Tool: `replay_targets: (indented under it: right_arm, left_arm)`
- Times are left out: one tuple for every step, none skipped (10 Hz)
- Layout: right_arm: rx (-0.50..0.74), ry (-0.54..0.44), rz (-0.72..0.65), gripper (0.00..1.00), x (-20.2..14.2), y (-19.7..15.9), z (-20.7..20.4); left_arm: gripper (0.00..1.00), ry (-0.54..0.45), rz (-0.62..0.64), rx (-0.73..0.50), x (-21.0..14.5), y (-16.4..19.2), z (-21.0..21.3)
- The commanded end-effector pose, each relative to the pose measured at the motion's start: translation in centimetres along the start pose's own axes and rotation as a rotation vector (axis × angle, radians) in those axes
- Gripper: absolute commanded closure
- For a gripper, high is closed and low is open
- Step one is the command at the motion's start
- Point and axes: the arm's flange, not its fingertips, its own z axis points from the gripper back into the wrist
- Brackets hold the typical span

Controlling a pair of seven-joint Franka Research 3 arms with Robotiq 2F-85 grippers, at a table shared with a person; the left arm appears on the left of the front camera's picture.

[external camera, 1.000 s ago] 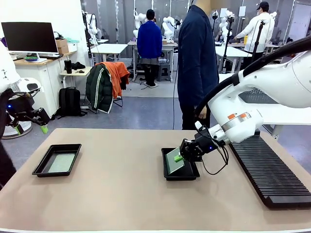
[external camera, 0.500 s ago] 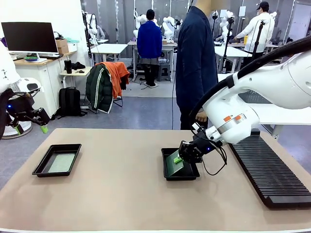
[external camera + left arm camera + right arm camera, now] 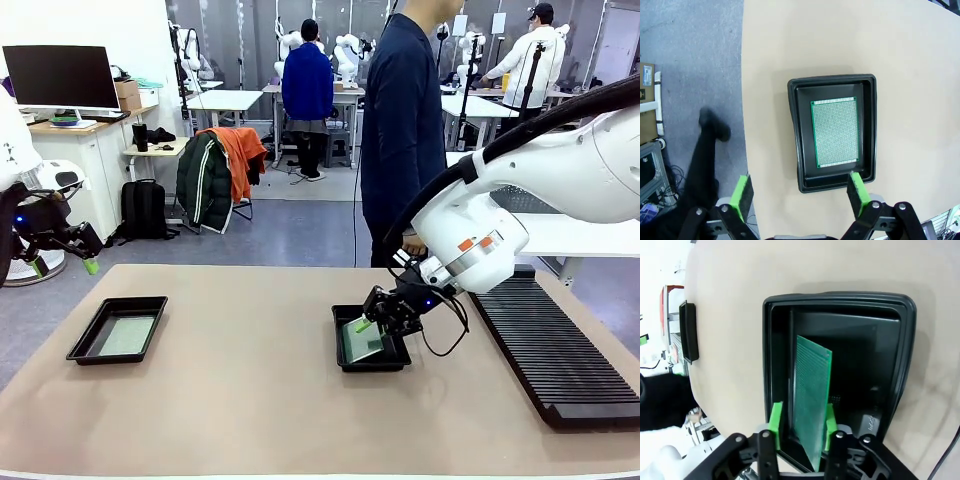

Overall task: Inspect and transfer BCBs to ESD trays.
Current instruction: Pick up the Blank PCB from the PCB Rack and place it in the right ESD tray.

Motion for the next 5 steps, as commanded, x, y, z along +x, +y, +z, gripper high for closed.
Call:
replay_targets:
  right_arm:
    - [-0.088, -0.003, 0.0, 0.44, -0.3, 1.8, 0.7]
    - [-0.137, 0.001, 0.009, 0.38, -0.2, 2.4, 0.9]
    - [-0.196, -0.007, 0.012, 0.31, -0.2, 3.0, 1.1]
    - [-0.225, -0.005, 0.021, 0.25, -0.2, 3.8, 1.5]
    - [-0.287, -0.008, 0.026, 0.18, -0.3, 4.9, 2.2]
  left_arm:
    - [0.0, -0.006, 0.002, 0.001, -0.1, 0.0, -0.2]
    - [0.0, -0.006, 0.002, 0.001, -0.1, 0.0, -0.2]
    - [0.0, -0.006, 0.002, 0.001, -0.1, 0.0, -0.2]
    - [0.0, -0.006, 0.002, 0.001, -0.1, 0.0, -0.2]
    - [0.0, -0.006, 0.002, 0.001, -0.1, 0.0, -0.2]
